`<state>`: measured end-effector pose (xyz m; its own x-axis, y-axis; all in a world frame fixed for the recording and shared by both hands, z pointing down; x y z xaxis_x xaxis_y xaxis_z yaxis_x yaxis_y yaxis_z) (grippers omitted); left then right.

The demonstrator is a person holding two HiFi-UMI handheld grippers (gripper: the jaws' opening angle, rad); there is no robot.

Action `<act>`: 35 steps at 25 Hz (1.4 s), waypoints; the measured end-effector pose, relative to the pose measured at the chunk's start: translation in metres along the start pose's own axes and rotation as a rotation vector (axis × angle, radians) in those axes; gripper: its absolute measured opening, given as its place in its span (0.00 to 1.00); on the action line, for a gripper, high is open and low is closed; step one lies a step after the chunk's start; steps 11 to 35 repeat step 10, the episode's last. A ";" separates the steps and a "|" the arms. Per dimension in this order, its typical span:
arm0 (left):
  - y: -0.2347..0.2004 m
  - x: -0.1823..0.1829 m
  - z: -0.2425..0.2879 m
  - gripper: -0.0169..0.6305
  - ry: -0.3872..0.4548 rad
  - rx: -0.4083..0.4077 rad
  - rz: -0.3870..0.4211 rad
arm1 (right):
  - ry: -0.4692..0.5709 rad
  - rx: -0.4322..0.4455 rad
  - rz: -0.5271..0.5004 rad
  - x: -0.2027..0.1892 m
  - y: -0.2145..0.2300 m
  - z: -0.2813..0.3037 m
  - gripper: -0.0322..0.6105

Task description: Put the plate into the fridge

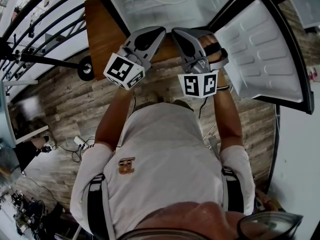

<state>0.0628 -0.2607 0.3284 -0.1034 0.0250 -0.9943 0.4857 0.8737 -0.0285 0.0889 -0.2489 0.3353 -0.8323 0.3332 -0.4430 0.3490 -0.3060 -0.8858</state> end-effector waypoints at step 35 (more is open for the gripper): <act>0.002 -0.001 0.001 0.05 0.001 -0.011 0.000 | -0.009 0.001 -0.004 0.000 0.001 -0.002 0.10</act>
Point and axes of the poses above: the fingertips, and each gripper's own axes: z forward along the fingers, y to its right, x out of its top, the point moved 1 cm from there along -z, backward along the fingers, and after that the axes turned 3 degrees about x, right-handed, at the moved point
